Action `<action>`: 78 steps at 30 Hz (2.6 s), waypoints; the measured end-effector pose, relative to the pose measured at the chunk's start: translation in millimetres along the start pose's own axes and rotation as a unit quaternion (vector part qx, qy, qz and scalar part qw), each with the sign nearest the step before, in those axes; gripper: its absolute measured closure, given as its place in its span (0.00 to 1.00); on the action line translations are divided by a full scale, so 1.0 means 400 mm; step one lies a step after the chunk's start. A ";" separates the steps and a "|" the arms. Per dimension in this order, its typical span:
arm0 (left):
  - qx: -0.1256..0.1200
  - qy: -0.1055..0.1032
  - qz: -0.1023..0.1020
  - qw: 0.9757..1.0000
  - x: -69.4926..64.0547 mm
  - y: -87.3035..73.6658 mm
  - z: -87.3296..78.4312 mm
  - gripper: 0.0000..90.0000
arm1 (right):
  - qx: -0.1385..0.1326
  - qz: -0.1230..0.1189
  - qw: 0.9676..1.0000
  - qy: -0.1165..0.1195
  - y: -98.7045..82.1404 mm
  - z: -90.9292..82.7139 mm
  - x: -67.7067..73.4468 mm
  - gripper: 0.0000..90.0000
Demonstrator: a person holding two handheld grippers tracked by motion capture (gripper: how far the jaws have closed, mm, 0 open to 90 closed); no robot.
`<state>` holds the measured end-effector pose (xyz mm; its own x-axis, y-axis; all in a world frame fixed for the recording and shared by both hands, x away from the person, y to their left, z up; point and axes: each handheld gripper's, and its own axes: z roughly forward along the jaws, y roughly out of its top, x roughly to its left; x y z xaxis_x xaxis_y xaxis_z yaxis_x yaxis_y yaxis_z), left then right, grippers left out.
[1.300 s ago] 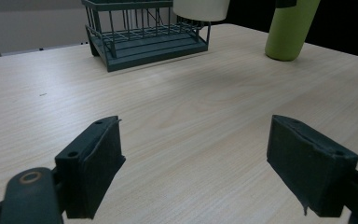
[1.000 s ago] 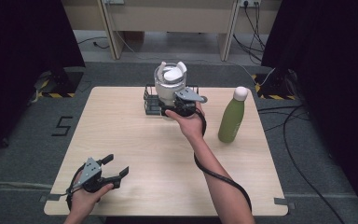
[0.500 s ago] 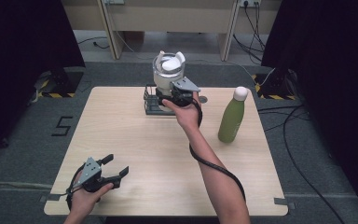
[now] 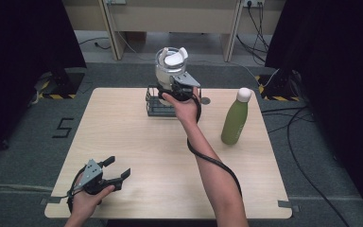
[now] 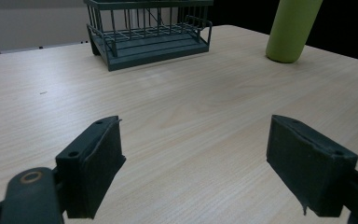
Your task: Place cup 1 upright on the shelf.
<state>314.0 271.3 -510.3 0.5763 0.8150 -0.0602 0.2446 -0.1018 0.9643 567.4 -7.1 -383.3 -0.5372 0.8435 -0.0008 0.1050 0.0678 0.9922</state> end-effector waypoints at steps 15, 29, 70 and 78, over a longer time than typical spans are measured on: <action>0.001 0.000 -0.001 1.000 0.005 0.000 0.000 0.19 | 0.015 0.008 1.000 -0.015 0.003 0.066 -0.010 0.12; 0.000 0.001 -0.006 1.000 0.009 0.000 0.000 0.19 | 0.031 0.013 0.999 -0.020 0.001 0.140 -0.007 0.12; 0.001 -0.004 -0.005 1.000 0.007 0.000 0.001 0.20 | 0.092 0.005 0.996 -0.007 -0.115 0.196 -0.001 0.12; 0.001 -0.005 -0.003 1.000 0.006 0.001 0.001 0.20 | 0.085 0.014 0.996 -0.023 -0.121 0.196 0.007 0.12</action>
<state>315.5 273.0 -510.3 0.5835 0.8092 -0.0681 0.2491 -0.0986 0.9634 626.5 33.6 -441.1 -0.4931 0.8698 0.0168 0.2622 0.1302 0.9562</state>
